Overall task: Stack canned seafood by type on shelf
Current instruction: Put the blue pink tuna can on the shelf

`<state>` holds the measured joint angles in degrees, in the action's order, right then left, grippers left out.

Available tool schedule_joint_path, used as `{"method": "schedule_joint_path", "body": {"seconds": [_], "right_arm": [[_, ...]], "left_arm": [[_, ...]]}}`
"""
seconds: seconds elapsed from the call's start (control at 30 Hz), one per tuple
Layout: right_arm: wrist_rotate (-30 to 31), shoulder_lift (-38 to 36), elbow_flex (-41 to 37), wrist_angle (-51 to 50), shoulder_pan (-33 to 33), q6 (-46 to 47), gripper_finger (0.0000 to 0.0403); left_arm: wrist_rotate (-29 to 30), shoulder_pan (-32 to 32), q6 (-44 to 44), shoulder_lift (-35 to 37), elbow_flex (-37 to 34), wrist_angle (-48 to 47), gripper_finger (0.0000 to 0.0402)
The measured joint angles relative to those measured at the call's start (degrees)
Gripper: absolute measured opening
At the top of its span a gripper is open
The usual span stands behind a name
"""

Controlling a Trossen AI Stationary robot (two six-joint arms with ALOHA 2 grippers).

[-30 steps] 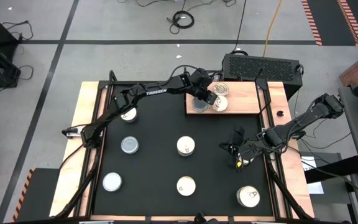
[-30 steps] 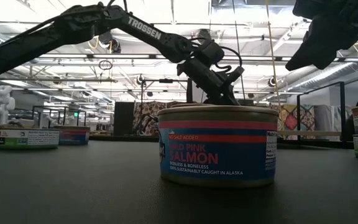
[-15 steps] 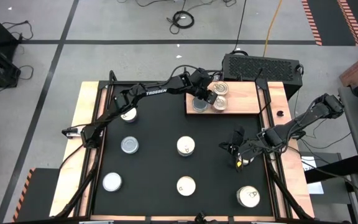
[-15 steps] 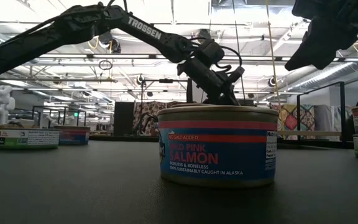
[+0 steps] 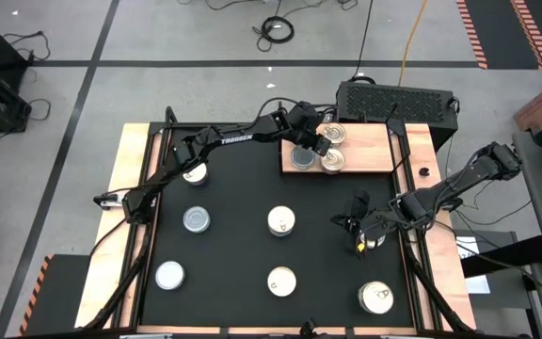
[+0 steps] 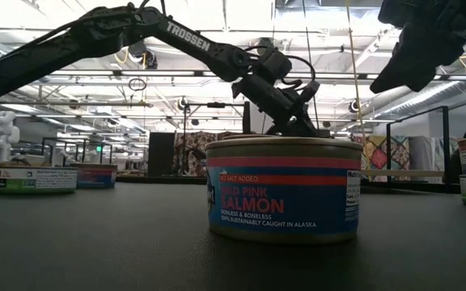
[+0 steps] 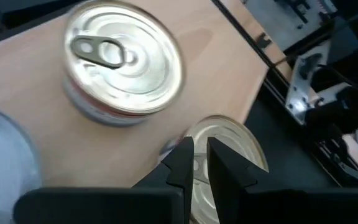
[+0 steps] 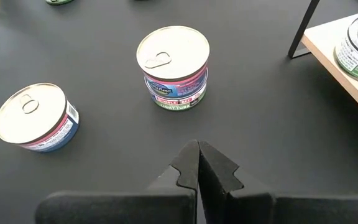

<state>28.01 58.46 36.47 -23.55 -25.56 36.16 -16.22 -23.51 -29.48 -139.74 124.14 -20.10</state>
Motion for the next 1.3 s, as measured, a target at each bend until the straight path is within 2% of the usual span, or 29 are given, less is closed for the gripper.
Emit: {"method": "schedule_joint_path", "body": {"seconds": [0.13,0.33,0.5,0.63,0.77,0.87,0.97,1.17,1.3], "right_arm": [[0.0,0.0,0.0,-0.02,0.0,0.0,0.0],[0.36,0.0,0.02,0.01,0.49,-0.72,0.0],[0.61,-0.02,0.06,0.24,2.74,-1.12,0.0],[0.86,-0.04,0.07,0.19,5.52,-1.77,0.0],[0.54,-0.04,0.07,0.2,8.75,-3.79,0.0],[0.21,-0.02,0.07,0.2,11.74,-6.81,0.0],[-1.54,-0.02,0.07,0.22,15.49,-9.93,0.0],[-11.33,0.0,0.07,0.32,26.88,-15.97,0.0],[-19.79,0.0,0.07,2.3,35.28,-19.69,0.0]], "left_arm": [[-1.93,0.01,4.02,1.12,0.0,-1.56,0.0047],[0.08,0.71,16.2,8.34,0.0,-7.04,0.0031],[2.52,1.87,26.17,17.19,-0.24,-14.43,0.0012],[3.08,2.01,30.94,26.94,-5.05,-17.65,0.0003],[5.77,1.99,32.86,39.49,-16.2,-16.95,0.0003],[10.87,2.05,32.86,49.98,-28.21,-11.95,0.0003],[13.55,1.95,30.52,60.27,-41.69,-4.77,0.0003],[14.67,2.01,25.62,76.25,-67.12,12.73,0.0002],[14.97,1.84,25.01,82.54,-77.66,21.18,0.0002]]}}
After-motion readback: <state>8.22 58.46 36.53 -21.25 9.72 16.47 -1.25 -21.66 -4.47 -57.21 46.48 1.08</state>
